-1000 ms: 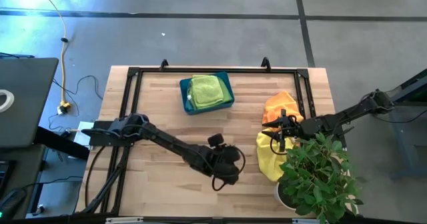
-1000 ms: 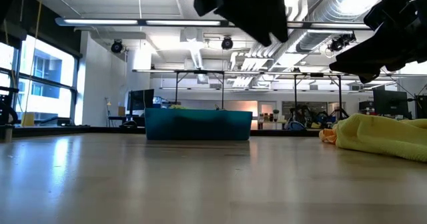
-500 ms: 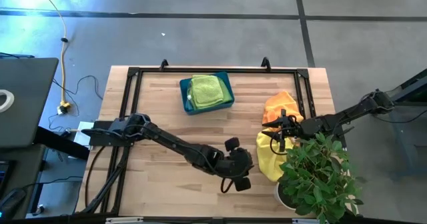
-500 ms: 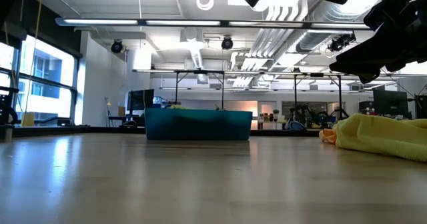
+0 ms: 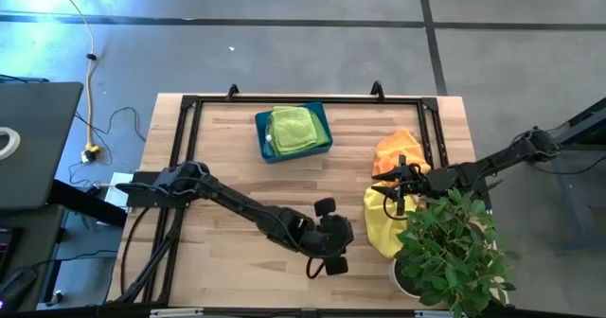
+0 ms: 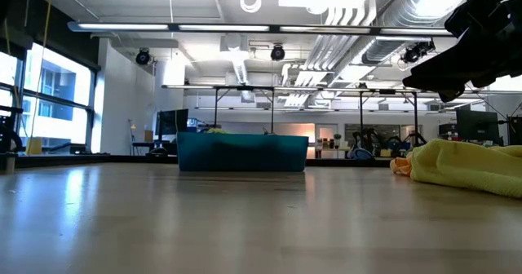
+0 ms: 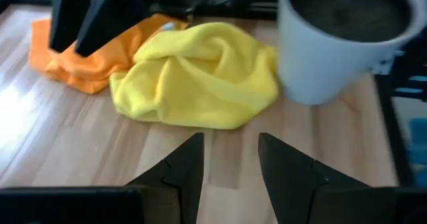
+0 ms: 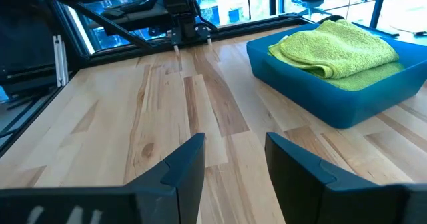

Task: Fold microfiber towels
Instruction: Fold the yellow microfiber cloth

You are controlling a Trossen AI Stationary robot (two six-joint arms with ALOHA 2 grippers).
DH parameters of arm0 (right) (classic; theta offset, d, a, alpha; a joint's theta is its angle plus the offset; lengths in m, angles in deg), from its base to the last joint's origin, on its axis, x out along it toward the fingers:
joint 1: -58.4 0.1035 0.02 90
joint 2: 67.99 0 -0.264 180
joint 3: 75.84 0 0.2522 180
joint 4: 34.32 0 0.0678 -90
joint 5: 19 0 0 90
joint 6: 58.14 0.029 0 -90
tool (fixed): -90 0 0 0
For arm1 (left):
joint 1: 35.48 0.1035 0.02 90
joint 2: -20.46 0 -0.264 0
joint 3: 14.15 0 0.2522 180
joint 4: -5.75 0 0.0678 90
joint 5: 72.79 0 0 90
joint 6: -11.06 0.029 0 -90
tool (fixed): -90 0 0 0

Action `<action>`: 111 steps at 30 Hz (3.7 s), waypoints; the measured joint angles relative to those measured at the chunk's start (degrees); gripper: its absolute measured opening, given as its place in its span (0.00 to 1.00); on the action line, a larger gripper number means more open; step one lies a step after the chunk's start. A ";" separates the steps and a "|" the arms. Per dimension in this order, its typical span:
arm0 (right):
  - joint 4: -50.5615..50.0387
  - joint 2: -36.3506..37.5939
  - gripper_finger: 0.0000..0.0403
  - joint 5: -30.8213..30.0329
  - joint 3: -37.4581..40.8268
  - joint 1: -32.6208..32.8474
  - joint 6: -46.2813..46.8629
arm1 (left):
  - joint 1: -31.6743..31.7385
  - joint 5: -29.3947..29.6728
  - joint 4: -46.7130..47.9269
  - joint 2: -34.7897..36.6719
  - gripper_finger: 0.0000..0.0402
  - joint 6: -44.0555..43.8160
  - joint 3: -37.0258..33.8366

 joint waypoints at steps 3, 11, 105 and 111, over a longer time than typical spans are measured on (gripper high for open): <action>-0.03 0.00 0.37 0.01 0.00 -0.01 0.00 | -2.21 1.15 2.85 0.39 0.33 2.06 0.71; -0.99 -0.02 0.37 0.01 0.00 0.01 -0.01 | -8.55 6.08 13.66 1.36 0.33 8.57 2.54; -41.89 -62.26 0.37 26.88 -41.33 -5.50 16.06 | 8.81 -41.30 -93.77 40.04 0.33 40.45 -82.54; -15.87 -67.29 0.37 18.02 -41.33 -6.39 -0.13 | 8.81 -41.28 -93.78 40.03 0.33 40.39 -82.54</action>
